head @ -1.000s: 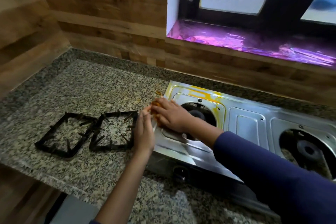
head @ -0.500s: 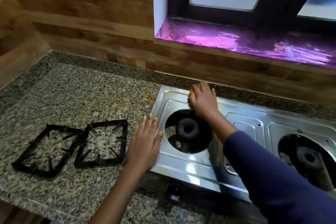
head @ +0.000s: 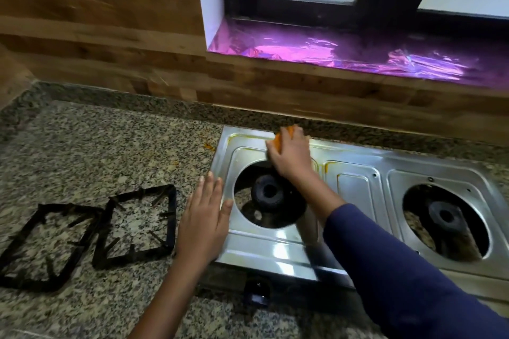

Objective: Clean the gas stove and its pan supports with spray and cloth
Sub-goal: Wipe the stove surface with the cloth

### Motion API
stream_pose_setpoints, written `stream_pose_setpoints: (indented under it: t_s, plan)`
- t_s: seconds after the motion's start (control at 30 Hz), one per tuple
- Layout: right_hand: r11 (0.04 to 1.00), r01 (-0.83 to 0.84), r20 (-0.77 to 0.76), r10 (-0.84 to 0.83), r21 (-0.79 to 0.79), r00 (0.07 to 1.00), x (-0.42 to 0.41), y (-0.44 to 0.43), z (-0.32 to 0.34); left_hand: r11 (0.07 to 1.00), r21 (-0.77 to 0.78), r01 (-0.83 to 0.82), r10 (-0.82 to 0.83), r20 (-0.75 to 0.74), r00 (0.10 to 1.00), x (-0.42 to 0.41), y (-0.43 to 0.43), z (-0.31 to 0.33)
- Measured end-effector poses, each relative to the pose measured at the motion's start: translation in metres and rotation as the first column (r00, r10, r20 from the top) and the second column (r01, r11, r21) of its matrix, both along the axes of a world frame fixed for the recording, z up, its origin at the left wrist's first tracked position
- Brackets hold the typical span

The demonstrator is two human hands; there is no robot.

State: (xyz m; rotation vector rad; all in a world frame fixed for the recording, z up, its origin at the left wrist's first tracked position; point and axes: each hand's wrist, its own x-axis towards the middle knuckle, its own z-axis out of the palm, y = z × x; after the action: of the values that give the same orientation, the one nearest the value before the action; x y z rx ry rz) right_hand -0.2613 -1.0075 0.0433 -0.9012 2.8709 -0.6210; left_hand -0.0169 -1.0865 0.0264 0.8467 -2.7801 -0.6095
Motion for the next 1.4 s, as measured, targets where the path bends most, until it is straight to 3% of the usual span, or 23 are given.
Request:
stream_pose_setpoints:
  t_s: [0.17, 0.33, 0.5, 0.57, 0.63, 0.7, 0.77, 0.83, 1.0, 1.07, 1.17, 1.23, 1.3, 1.33, 1.4]
  plan:
    - [0.972, -0.231, -0.003, 0.231, 0.031, 0.973, 0.038, -0.075, 0.009, 1.0, -0.003, -0.002, 0.002, 0.003, 1.0, -0.002, 0.0, 0.001]
    - [0.884, -0.466, 0.002, 0.467, -0.011, 0.885, 0.056, -0.095, 0.014, 0.999, 0.037, -0.03, 0.032, -0.061, 0.998, 0.0, 0.001, 0.003]
    - [0.718, -0.651, 0.12, 0.689, -0.248, 0.714, 0.057, -0.067, 0.025, 0.988, 0.122, -0.099, 0.119, -0.165, 0.979, 0.003, 0.006, 0.009]
    - [0.715, -0.536, 0.233, 0.673, -0.448, 0.702, 0.056, -0.047, 0.028, 0.986, 0.127, -0.103, 0.126, -0.182, 0.975, 0.004, 0.006, 0.009]
    - [0.721, -0.256, 0.369, 0.586, -0.644, 0.722, 0.051, -0.021, 0.03, 0.987, 0.126, -0.098, 0.12, -0.184, 0.975, 0.005, 0.006, 0.009]
    - [0.671, 0.093, 0.508, 0.456, -0.735, 0.731, 0.039, 0.009, 0.032, 0.99, 0.112, -0.09, 0.109, -0.185, 0.977, 0.004, 0.006, 0.008]
    - [0.589, 0.417, 0.671, 0.311, -0.692, 0.674, 0.017, 0.044, 0.034, 0.991, 0.1, -0.089, 0.107, -0.186, 0.977, 0.005, 0.006, 0.007]
    - [0.472, 0.621, 0.773, 0.273, -0.626, 0.573, -0.006, 0.077, 0.04, 0.992, 0.093, -0.088, 0.104, -0.181, 0.978, 0.004, 0.006, 0.007]
    - [0.356, 0.725, 0.794, 0.095, -0.59, 0.6, -0.032, 0.116, 0.055, 0.994, 0.074, -0.082, 0.093, -0.173, 0.981, 0.003, 0.006, 0.006]
    - [0.387, 0.657, 0.716, 0.01, -0.647, 0.698, -0.034, 0.119, 0.056, 0.994, 0.073, -0.081, 0.093, -0.173, 0.981, 0.003, 0.007, 0.006]
    - [0.624, 0.309, 0.359, -0.048, -0.717, 0.932, -0.036, 0.115, 0.041, 0.995, 0.066, -0.081, 0.091, -0.167, 0.982, 0.003, 0.006, 0.005]
    - [0.808, 0.035, 0.131, 0.053, -0.588, 0.99, -0.04, 0.109, 0.026, 0.994, 0.066, -0.082, 0.092, -0.165, 0.982, 0.003, 0.006, 0.005]
    - [0.931, -0.152, 0.07, 0.185, -0.331, 0.98, -0.04, 0.103, 0.014, 0.994, 0.07, -0.085, 0.096, -0.169, 0.981, 0.003, 0.006, 0.005]
    - [0.959, -0.196, 0.067, 0.213, -0.202, 0.975, -0.039, 0.102, 0.011, 0.994, 0.071, -0.086, 0.098, -0.174, 0.98, 0.004, 0.006, 0.005]
    - [0.975, -0.198, 0.098, 0.207, -0.096, 0.973, -0.038, 0.102, 0.009, 0.994, 0.068, -0.086, 0.097, -0.175, 0.98, 0.003, 0.006, 0.004]
